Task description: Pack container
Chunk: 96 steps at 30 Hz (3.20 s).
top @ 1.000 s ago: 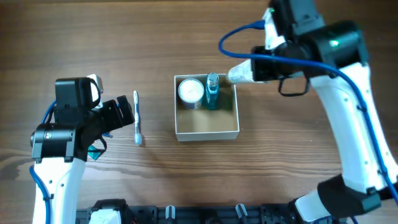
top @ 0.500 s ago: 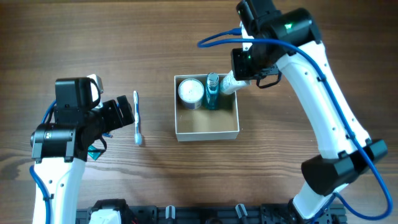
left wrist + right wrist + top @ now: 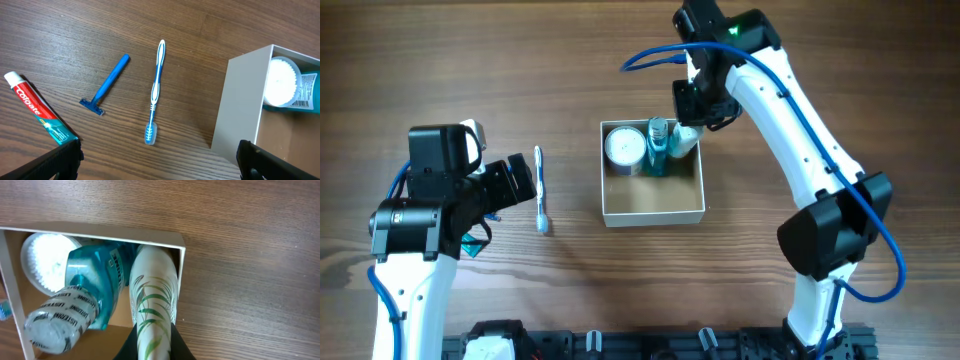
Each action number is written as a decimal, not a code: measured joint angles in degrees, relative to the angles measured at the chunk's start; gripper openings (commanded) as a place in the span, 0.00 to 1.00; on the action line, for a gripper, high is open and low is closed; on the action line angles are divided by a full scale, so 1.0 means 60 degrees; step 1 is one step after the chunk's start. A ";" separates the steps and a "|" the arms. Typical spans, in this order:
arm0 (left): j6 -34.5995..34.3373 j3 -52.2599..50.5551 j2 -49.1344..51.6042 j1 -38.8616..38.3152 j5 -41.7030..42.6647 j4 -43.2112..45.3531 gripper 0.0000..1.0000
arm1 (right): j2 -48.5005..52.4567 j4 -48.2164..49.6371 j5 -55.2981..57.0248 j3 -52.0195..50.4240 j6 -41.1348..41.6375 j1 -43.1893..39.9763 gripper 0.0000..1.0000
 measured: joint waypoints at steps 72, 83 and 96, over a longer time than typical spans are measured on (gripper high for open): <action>-0.0681 0.2058 0.8389 -0.0754 -0.0098 0.0335 1.00 | -0.9380 0.2218 -0.0149 -0.8972 -0.0747 -0.5541 1.00; -0.0696 0.1902 0.8786 -0.0951 -0.0058 0.0444 0.48 | -0.9380 0.2222 -0.0149 -0.8972 -0.0747 -0.5541 1.00; -0.0678 0.1632 0.8630 -0.1144 -0.0135 0.0346 0.04 | -0.9380 0.2226 -0.0149 -0.8972 -0.0747 -0.5541 1.00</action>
